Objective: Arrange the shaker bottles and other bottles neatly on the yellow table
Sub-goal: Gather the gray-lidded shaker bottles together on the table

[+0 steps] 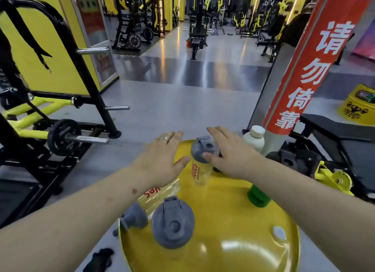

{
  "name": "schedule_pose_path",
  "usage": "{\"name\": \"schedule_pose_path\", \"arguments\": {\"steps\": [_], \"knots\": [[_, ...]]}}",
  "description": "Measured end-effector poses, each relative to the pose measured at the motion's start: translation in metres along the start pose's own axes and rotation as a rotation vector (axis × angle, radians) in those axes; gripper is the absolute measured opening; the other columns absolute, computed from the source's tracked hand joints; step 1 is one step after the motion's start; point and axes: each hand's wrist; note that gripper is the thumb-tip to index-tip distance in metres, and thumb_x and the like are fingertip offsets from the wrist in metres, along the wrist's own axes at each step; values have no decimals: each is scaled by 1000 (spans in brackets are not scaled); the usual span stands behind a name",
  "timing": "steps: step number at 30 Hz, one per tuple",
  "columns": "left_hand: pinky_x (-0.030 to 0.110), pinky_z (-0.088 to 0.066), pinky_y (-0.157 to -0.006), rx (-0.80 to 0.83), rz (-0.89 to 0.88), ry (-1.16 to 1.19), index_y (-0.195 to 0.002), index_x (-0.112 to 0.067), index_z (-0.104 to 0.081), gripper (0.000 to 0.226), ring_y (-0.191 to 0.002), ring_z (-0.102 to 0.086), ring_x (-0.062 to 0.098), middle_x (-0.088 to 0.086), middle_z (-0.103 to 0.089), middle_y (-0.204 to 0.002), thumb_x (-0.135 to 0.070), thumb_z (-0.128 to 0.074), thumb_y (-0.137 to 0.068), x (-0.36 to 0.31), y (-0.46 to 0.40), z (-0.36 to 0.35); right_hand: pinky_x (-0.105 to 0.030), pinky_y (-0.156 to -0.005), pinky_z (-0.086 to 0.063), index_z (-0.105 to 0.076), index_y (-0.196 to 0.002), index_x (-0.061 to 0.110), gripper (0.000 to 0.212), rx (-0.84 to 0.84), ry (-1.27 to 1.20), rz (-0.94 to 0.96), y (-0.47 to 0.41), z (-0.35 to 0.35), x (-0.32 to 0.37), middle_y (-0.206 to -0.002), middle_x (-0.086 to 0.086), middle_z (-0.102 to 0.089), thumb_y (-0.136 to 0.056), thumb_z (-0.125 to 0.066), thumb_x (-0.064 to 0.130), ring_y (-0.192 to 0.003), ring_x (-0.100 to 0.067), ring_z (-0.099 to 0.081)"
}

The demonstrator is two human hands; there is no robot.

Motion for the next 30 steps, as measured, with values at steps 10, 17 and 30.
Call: {"name": "schedule_pose_path", "arguments": {"steps": [10, 17, 30], "knots": [[39, -42, -105, 590, 288, 15, -160, -31, -9, 98, -138, -43, 29, 6, -27, -162, -63, -64, -85, 61, 13, -72, -45, -96, -50, -17, -160, 34, 105, 238, 31, -129, -60, -39, -14, -143, -8, -47, -78, -82, 40, -125, -34, -54], [31, -56, -71, 689, 282, 1, -157, -43, 5, 120, -87, -62, 20, 13, -34, -145, -35, -76, -69, 70, 18, -88, -41, -81, -57, -19, -155, 36, 101, 201, 61, -148, -55, -45, -13, -140, -5, -46, -78, -83, 46, -102, -29, -63], [33, -45, -58, 682, -27, -600, -145, -33, -41, 89, -101, -62, 24, -1, -54, -122, -36, -84, -67, 47, -54, -36, -39, -76, -60, -21, -136, 48, 90, 276, 89, -145, -42, -26, -23, -123, 1, -45, -73, -85, 46, -90, -21, -62]]}}
Point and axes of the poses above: each hand's wrist, its own y-axis away from the middle knuckle, its own z-axis out of the back of the hand, x = y × z
